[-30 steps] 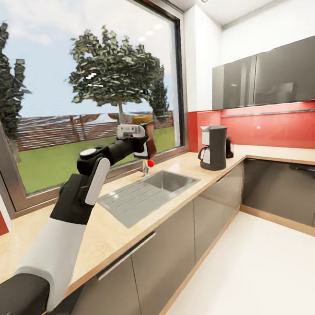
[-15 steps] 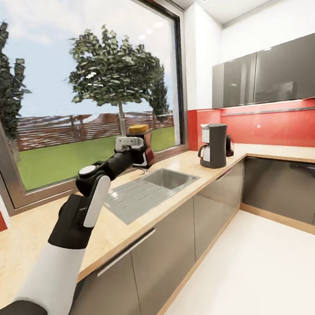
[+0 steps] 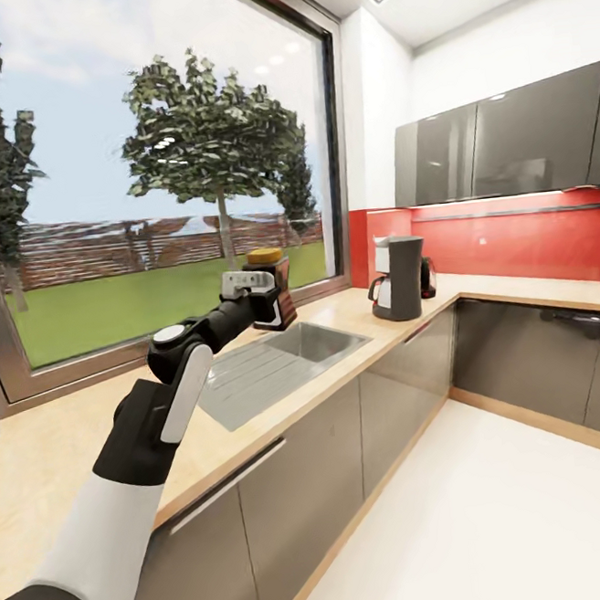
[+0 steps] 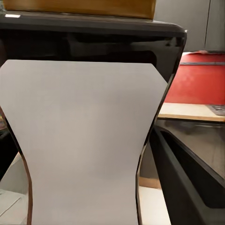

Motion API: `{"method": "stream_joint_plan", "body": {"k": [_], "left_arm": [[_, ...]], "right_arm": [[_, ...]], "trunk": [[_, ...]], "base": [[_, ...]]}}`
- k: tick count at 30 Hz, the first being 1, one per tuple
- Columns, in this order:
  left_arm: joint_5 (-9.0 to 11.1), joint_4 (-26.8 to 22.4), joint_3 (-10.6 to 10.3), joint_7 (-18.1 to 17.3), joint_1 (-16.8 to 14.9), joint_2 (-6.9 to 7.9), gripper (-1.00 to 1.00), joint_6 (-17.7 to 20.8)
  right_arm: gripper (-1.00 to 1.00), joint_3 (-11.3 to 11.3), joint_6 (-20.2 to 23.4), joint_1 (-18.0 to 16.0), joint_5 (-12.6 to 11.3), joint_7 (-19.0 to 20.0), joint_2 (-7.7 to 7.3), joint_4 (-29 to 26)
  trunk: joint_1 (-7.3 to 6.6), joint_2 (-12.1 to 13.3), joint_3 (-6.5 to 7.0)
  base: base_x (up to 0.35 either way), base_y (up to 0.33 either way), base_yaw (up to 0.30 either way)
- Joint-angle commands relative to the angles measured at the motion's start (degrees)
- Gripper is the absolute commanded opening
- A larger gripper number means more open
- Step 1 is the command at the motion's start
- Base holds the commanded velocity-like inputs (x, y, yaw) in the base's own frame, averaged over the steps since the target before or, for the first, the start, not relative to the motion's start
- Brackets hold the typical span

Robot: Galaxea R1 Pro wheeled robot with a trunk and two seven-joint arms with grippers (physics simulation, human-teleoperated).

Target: Set up a coffee station on the kitchen countertop: keep the coffee maker on the countertop, move the bottle of coffee from the kitchen shelf to the counter next to the coffee maker, place a paper coffee filter on top of the coffee maker, put the saucer next to the coffee maker with the coffee cup on the saucer, and place the electric kettle next to the coffee maker.

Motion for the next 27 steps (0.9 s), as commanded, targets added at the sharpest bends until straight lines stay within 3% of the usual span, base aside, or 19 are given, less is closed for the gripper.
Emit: {"method": "stream_joint_plan", "body": {"k": [1, 27], "left_arm": [[-0.1, 0.0, 0.0, -0.1, -0.1, 0.02, -1.0, 0.3], [-0.2, 0.3, 0.1, -0.1, 0.0, 0.02, -1.0, 0.3]], "right_arm": [[1.0, 0.1, -0.2, 0.0, -0.1, 0.2, -0.01, 0.1], [1.0, 0.2, 0.0, 0.2, 0.5, 0.3, 0.36, 0.1]], "trunk": [[0.02, 0.0, -0.07], [0.02, 0.0, -0.06]], "base": [[0.162, -0.205, -0.049], [0.215, -0.254, -0.005]]}}
